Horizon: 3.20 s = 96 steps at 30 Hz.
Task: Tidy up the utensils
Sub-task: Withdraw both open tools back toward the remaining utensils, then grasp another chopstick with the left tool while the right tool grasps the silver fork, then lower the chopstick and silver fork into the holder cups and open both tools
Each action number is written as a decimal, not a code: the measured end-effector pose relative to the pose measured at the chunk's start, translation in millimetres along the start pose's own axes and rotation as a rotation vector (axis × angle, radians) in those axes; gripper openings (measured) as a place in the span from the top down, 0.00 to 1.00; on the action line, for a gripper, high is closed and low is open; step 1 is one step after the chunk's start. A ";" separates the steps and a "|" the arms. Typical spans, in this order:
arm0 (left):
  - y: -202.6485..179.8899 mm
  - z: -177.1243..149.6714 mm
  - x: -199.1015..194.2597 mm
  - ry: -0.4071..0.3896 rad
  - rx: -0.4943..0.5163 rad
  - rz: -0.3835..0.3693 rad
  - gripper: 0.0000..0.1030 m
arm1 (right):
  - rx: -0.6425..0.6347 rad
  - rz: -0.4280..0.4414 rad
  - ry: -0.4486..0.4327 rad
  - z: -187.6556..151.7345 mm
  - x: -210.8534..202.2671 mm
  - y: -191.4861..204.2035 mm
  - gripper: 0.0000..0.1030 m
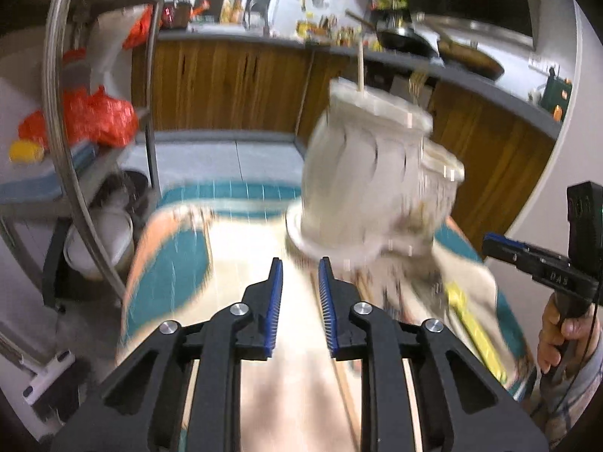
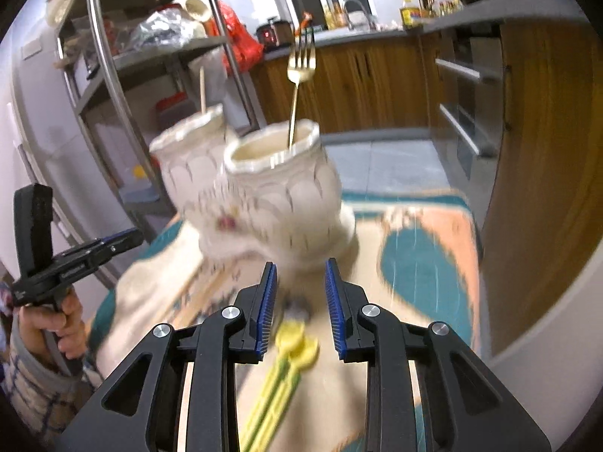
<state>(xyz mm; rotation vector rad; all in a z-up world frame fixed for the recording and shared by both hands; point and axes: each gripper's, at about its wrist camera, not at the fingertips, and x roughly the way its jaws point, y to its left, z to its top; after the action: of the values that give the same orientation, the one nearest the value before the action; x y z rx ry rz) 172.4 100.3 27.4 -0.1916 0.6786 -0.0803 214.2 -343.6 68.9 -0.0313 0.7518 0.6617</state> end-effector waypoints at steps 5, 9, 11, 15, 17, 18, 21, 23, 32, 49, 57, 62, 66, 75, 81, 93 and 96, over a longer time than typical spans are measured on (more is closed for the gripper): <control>-6.2 -17.9 14.2 0.094 0.030 -0.027 0.86 | -0.012 0.010 0.044 -20.1 0.4 5.2 0.73; -19.4 -24.3 24.0 0.148 0.071 -0.041 0.86 | -0.023 0.023 0.063 -26.0 0.9 9.7 0.73; -27.3 -29.1 31.4 0.182 0.106 -0.028 0.86 | -0.029 0.027 0.079 -28.7 2.1 11.6 0.73; -37.4 -32.8 33.6 0.191 0.157 0.010 0.86 | -0.042 0.042 0.090 -32.6 0.9 17.2 0.73; -39.1 -33.1 33.4 0.190 0.169 0.021 0.88 | -0.048 0.057 0.098 -34.8 1.6 21.8 0.73; -40.2 -33.6 33.7 0.189 0.175 0.026 0.89 | -0.054 0.062 0.102 -34.4 2.2 23.9 0.73; -39.5 -34.1 32.0 0.190 0.183 0.035 0.91 | -0.082 0.076 0.124 -35.8 6.6 36.4 0.73; -41.0 -32.8 31.5 0.191 0.188 0.038 0.91 | -0.096 0.073 0.151 -35.7 13.9 44.5 0.73; -33.6 -33.6 28.4 0.216 0.199 0.019 0.91 | -0.092 -0.008 0.276 -25.8 45.2 58.8 0.73; -40.5 -20.9 31.0 0.523 0.387 0.011 0.89 | -0.416 -0.093 0.637 -11.7 69.1 109.2 0.93; -37.3 -6.1 46.4 0.693 0.370 -0.016 0.89 | -0.390 -0.059 0.683 -4.9 76.0 104.4 0.94; -30.1 -3.4 48.3 0.695 0.327 -0.028 0.94 | -0.327 0.010 0.629 -4.7 63.5 97.9 0.96; -18.3 -3.3 42.7 0.626 0.261 -0.044 0.95 | -0.285 0.069 0.539 -3.4 41.9 91.6 0.96; 3.8 8.8 -16.8 0.268 0.124 -0.094 0.95 | -0.261 0.123 0.245 18.1 -6.2 89.6 0.96; -1.0 19.7 -53.9 -0.022 0.004 -0.154 0.95 | -0.257 0.109 0.100 27.3 -18.1 91.3 0.97; -35.7 68.4 -42.4 -0.284 0.049 -0.176 0.95 | -0.206 0.094 -0.166 73.2 -39.0 67.8 0.97; -36.5 85.4 -45.1 -0.340 0.028 -0.183 0.95 | -0.198 0.087 -0.226 91.2 -40.4 60.7 0.97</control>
<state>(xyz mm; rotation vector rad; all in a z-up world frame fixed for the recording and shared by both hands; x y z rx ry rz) 190.8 83.5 127.6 -0.2341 0.3195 -0.2275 214.8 -294.0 174.5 -0.1034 0.4703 0.8058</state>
